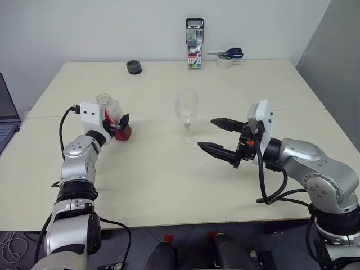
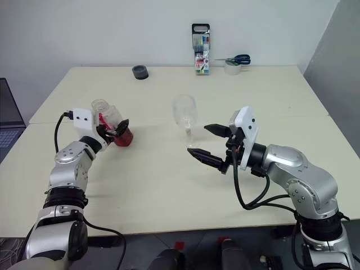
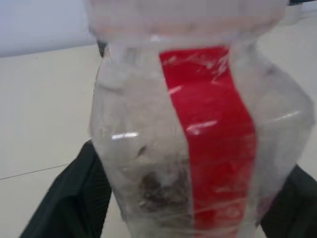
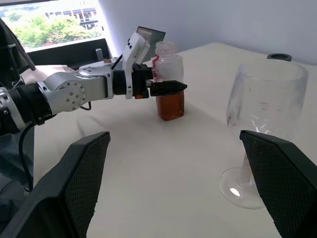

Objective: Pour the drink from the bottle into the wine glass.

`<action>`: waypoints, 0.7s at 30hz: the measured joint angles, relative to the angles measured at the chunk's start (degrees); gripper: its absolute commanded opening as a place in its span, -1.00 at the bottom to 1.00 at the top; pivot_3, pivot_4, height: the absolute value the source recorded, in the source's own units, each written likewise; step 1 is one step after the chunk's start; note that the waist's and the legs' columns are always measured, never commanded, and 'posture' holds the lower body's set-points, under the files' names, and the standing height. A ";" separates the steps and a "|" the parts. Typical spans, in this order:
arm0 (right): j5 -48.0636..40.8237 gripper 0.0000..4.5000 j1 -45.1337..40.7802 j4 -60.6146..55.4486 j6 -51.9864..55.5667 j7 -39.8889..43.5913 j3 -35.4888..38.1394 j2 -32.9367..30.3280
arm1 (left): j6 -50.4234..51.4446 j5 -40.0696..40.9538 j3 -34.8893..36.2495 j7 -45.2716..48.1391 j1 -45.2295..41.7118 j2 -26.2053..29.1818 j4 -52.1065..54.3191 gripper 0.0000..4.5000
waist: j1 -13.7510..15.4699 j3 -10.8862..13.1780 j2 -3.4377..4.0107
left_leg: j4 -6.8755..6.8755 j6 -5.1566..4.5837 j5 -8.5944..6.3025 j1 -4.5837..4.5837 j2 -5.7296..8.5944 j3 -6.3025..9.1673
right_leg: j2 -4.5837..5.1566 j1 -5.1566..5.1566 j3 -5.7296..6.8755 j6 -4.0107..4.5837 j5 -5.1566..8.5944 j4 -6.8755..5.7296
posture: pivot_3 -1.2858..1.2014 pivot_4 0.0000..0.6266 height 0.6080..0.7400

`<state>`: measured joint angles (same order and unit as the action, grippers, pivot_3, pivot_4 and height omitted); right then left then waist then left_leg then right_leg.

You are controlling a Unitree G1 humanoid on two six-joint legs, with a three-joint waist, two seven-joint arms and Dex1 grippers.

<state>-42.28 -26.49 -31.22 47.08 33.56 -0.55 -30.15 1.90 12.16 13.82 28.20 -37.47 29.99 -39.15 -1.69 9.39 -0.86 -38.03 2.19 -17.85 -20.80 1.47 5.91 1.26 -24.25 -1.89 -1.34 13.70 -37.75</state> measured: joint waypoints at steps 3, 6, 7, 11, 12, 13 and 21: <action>0.03 1.00 0.67 0.00 -0.08 -0.60 0.01 0.48 | -1.13 0.01 0.00 0.27 -0.03 0.00 -1.40 -0.11 | 0.01 0.00 0.00 | 0.00 -0.01 -0.01 0.00 0.00 0.01 | 0.01 0.00 -0.03 0.00 0.00 -0.01 | 0.03 -0.52 1.00; 0.21 1.00 1.47 0.00 -0.40 -1.13 0.00 1.10 | -1.30 0.03 0.04 0.04 -0.01 0.00 -1.51 -0.23 | -0.01 -0.01 -0.01 | 0.00 -0.02 -0.01 0.00 0.00 0.00 | 0.00 -0.01 -0.04 0.00 0.00 -0.03 | 0.03 -0.52 1.00; 0.30 1.00 1.79 0.00 -0.56 -1.15 0.00 1.22 | -1.30 0.03 0.04 -0.07 0.00 0.00 -1.51 -0.23 | 0.00 -0.01 -0.01 | 0.00 -0.02 -0.01 0.00 0.00 0.00 | 0.00 -0.01 -0.04 0.00 0.00 -0.03 | 0.03 -0.52 1.00; 0.78 1.00 2.51 0.00 -1.75 -1.15 0.00 1.35 | -1.29 -0.35 -0.01 -0.75 0.20 0.01 -1.19 -0.23 | -0.03 -0.01 -0.01 | 0.00 -0.03 -0.02 0.00 0.00 -0.01 | 0.00 -0.02 -0.03 0.00 0.00 -0.04 | 0.03 -0.52 1.00; 0.98 1.00 2.55 0.00 -2.16 -1.15 -0.01 1.39 | -1.28 -1.00 -0.43 -0.96 0.22 0.10 -0.85 -0.23 | -0.02 -0.01 -0.01 | 0.00 -0.03 -0.02 0.00 0.00 0.00 | 0.00 -0.02 -0.03 0.00 0.00 -0.04 | 0.03 -0.52 1.00; 1.22 1.00 2.57 0.00 -2.65 -1.18 -0.01 1.42 | -1.28 -1.83 -1.16 -1.00 0.21 0.32 -0.36 -0.23 | -0.01 -0.01 -0.01 | -0.01 -0.03 -0.02 0.00 0.00 0.00 | 0.00 -0.02 -0.03 0.00 0.00 -0.04 | 0.03 -0.52 1.00; 7.51 1.00 0.81 0.86 -9.95 -3.31 -0.56 4.31 | -4.45 -10.59 -11.03 3.46 -9.75 3.14 1.17 -0.23 | 0.20 0.09 -0.20 | -0.08 0.03 0.02 -0.11 0.11 0.05 | 0.00 -0.04 0.08 -0.02 -0.01 -0.04 | 0.03 -0.52 1.00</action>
<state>-34.77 -25.68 -30.36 37.13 30.25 -1.11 -25.84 -2.55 1.57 2.79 31.66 -47.22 33.13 -37.98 -1.50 9.48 -1.06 -38.10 2.23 -17.83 -20.91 1.58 5.96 1.26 -24.29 -1.81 -1.35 13.69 -37.79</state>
